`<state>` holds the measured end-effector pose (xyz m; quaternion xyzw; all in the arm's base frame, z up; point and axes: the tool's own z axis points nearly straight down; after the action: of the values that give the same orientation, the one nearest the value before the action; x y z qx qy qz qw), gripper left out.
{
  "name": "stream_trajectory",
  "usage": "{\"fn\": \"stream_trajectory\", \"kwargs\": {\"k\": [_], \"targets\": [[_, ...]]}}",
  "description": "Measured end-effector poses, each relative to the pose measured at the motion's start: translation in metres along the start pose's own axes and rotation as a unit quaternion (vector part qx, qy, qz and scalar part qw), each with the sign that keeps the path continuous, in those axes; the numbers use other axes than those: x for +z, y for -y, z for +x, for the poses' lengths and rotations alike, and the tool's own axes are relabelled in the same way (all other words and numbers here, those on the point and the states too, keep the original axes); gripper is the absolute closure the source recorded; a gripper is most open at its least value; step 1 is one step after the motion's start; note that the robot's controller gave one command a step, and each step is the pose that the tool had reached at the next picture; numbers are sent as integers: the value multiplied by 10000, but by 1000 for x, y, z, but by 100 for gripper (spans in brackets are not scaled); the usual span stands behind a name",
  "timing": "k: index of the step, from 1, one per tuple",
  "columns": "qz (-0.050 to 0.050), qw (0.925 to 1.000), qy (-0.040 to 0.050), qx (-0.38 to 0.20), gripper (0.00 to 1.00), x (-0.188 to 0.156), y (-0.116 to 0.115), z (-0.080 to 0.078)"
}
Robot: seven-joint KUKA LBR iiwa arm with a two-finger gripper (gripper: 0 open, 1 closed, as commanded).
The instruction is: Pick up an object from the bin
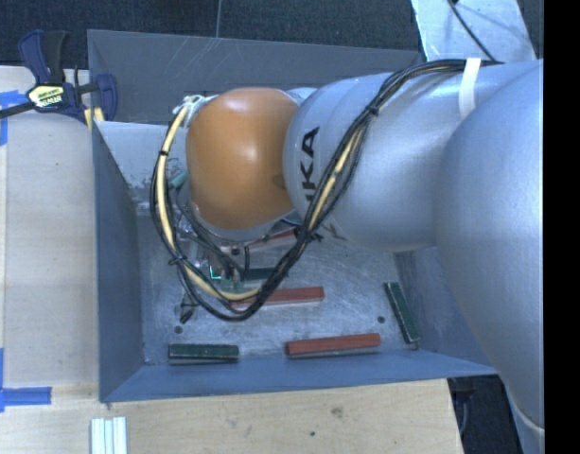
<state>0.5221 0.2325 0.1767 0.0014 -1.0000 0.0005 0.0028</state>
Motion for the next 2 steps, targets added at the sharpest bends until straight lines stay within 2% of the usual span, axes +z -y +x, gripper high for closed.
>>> {"fn": "stream_trajectory", "kwargs": {"k": [1,2], "targets": [[-12,9987,61,-505,0,-19,17,-2],[1,9999,11,-167,0,110,89,12]]}}
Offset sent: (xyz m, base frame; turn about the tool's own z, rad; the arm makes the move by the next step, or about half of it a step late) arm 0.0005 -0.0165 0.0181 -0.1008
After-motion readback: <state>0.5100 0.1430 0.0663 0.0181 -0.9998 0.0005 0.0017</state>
